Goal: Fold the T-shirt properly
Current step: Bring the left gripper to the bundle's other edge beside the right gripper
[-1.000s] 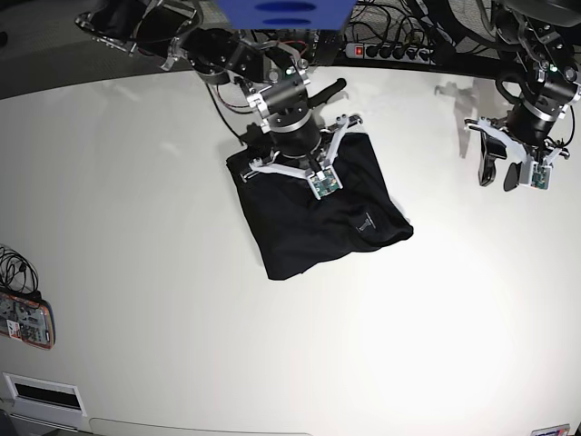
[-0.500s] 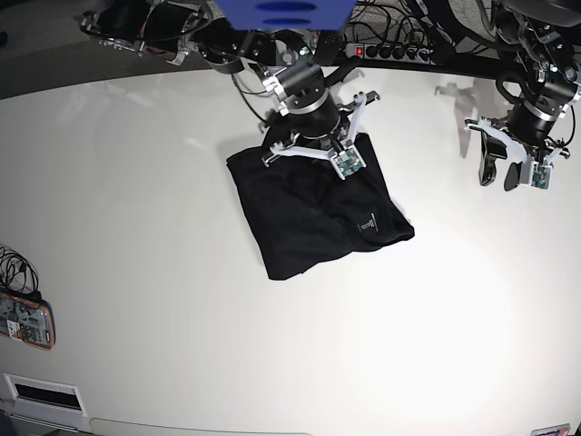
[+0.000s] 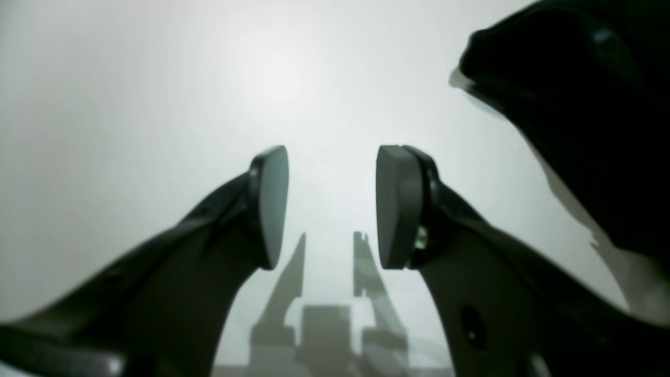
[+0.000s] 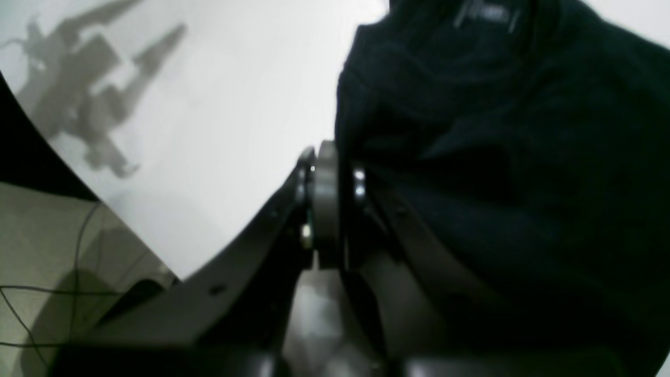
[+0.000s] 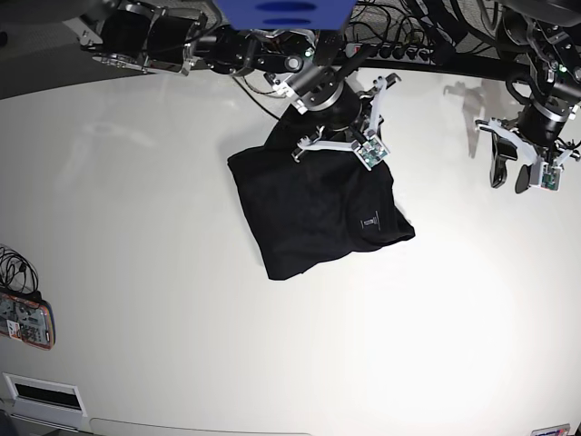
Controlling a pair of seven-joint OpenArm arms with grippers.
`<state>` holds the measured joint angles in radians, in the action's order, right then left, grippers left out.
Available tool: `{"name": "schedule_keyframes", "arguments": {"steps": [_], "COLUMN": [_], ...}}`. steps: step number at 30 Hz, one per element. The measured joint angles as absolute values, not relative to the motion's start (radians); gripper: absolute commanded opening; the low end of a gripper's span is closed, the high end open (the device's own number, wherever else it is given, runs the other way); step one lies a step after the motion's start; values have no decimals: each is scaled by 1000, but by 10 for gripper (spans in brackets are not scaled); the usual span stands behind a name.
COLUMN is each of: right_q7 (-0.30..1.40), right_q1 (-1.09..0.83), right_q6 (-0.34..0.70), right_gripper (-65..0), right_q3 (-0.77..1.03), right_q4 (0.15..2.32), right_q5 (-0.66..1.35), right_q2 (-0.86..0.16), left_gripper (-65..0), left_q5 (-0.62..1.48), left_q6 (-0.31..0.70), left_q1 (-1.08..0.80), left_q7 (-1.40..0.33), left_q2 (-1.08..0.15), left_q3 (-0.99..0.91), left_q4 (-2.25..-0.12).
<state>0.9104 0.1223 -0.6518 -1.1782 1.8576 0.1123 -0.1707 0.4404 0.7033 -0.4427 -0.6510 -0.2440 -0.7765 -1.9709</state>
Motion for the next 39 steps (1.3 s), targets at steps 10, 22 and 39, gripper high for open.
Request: {"name": "schedule_keyframes", "arguments": {"steps": [10,22,39], "right_q7": [911,910,897], "right_q1": [122,122,123], "right_q6": [-655,-568,-564], "right_gripper": [-650,-467,-472], "right_q3": [-1178,-1179,-811], "right_q4": [1858,1858,1897], "right_q5": [112,202,163], "right_q2": [-172,-172,-115], "left_gripper": [-385,-385,-385], "left_q5": [440,440,430], "left_q6": [703,703,688], "left_q1": [-443,-446,-447], "left_q7": [-651,-651,-659], "left_q2": [-244,-244,-175], "left_q3": [-776,-775,-577], "left_q4": [-1971,-1971,-2096]}}
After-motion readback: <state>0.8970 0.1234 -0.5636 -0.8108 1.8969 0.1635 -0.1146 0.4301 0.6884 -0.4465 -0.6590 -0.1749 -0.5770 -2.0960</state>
